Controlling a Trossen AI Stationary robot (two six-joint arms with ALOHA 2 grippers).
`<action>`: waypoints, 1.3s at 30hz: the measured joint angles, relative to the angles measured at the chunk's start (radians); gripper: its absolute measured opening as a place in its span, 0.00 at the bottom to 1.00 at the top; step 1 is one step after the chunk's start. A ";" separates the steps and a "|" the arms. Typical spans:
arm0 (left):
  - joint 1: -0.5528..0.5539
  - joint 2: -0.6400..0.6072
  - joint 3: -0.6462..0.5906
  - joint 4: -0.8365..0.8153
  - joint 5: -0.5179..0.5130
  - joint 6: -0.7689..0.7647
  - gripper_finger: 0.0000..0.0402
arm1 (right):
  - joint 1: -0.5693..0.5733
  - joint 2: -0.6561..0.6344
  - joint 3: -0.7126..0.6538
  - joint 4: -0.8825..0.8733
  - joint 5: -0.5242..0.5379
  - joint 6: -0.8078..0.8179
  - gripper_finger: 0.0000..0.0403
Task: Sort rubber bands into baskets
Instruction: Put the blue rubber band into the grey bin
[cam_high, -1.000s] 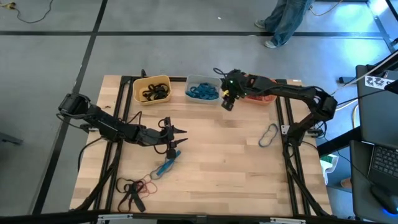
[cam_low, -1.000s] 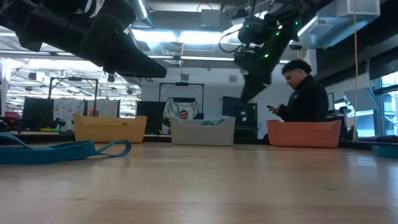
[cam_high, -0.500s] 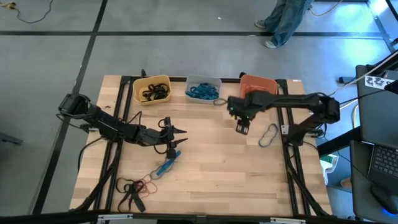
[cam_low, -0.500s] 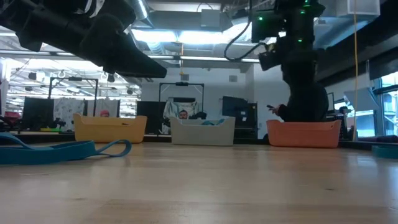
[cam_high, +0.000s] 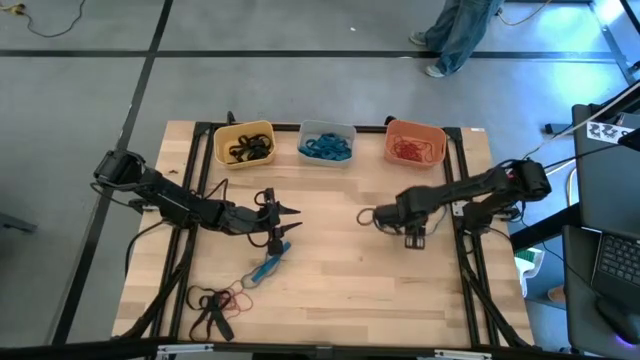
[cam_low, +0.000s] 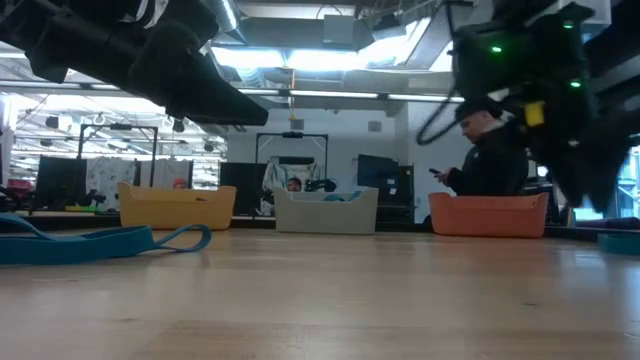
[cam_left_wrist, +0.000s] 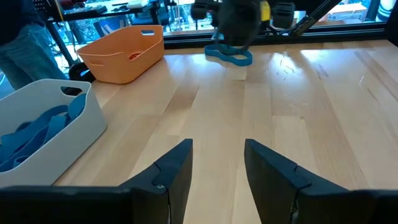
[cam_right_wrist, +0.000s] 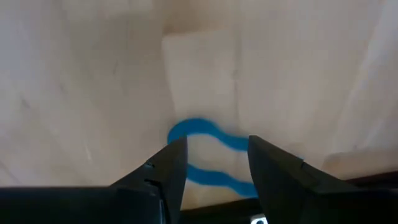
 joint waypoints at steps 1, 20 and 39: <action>0.000 0.000 0.000 0.000 0.000 0.000 0.36 | 0.016 0.000 -0.012 0.004 -0.009 0.012 0.42; 0.000 0.000 0.000 0.000 0.000 -0.002 0.36 | 0.078 0.000 -0.208 0.203 -0.184 0.187 0.41; 0.001 0.000 0.000 0.000 0.000 -0.001 0.36 | 0.078 0.001 -0.174 0.260 -0.097 0.067 0.04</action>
